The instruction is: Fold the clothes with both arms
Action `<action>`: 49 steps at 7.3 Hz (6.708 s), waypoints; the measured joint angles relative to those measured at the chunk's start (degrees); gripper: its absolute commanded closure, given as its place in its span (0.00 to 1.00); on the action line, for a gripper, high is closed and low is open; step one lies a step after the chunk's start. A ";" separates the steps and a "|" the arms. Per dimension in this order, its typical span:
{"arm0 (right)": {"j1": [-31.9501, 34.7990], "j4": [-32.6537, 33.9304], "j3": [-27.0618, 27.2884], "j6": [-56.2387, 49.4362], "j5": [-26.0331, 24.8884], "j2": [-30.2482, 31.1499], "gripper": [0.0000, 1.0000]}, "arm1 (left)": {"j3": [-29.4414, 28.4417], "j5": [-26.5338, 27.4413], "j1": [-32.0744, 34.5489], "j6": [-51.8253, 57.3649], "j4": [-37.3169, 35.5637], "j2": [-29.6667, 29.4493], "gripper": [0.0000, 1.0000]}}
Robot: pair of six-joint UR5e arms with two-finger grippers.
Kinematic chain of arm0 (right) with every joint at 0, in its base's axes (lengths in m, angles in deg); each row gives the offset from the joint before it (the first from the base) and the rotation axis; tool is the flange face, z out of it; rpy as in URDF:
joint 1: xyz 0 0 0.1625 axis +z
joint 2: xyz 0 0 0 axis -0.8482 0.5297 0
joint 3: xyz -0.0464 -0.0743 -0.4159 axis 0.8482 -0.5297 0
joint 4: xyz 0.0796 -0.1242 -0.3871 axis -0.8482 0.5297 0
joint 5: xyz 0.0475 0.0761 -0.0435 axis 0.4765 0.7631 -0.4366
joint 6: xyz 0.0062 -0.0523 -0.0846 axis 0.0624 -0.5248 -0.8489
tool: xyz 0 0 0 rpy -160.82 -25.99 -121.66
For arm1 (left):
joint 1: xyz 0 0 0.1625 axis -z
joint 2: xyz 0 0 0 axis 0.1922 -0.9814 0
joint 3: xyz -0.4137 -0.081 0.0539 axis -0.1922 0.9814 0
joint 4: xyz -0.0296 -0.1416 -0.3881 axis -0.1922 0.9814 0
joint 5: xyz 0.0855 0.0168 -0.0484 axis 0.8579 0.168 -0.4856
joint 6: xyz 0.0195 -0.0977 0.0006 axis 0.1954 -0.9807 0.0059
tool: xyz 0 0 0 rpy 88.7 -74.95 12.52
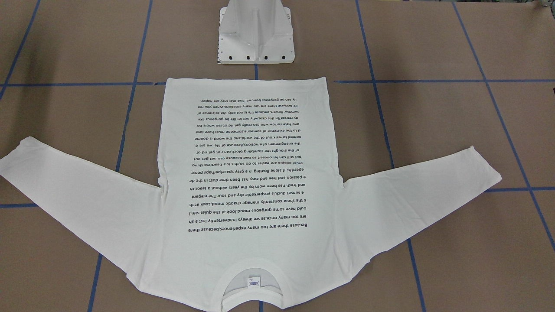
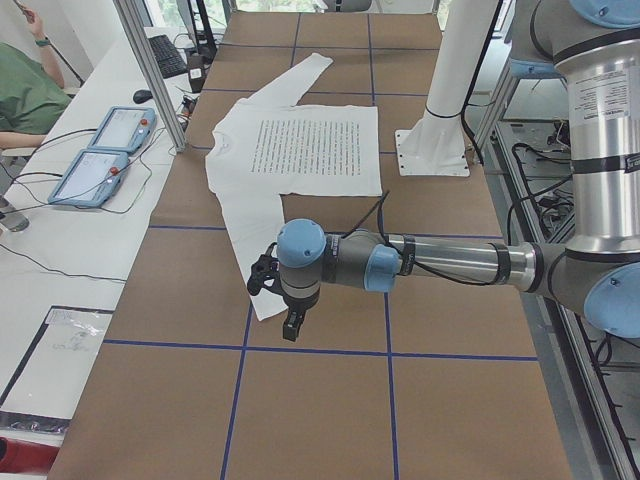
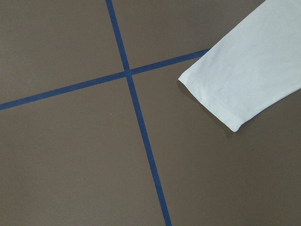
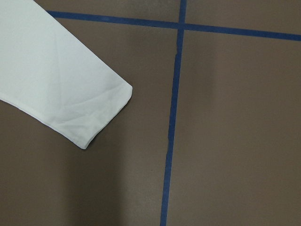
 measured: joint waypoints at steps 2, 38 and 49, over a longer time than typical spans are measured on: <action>-0.03 -0.13 -0.06 0.06 -0.39 -0.08 0.00 | 1.99 -0.01 0.03 0.00 -0.12 0.21 0.00; -20.53 -45.11 -32.25 32.26 -6.72 -13.09 1.00 | 4.49 2.17 0.21 -10.15 7.24 -7.47 0.00; -15.73 25.73 3.57 32.63 -9.73 -36.98 1.00 | 4.67 2.15 0.19 -10.23 7.22 -7.50 0.00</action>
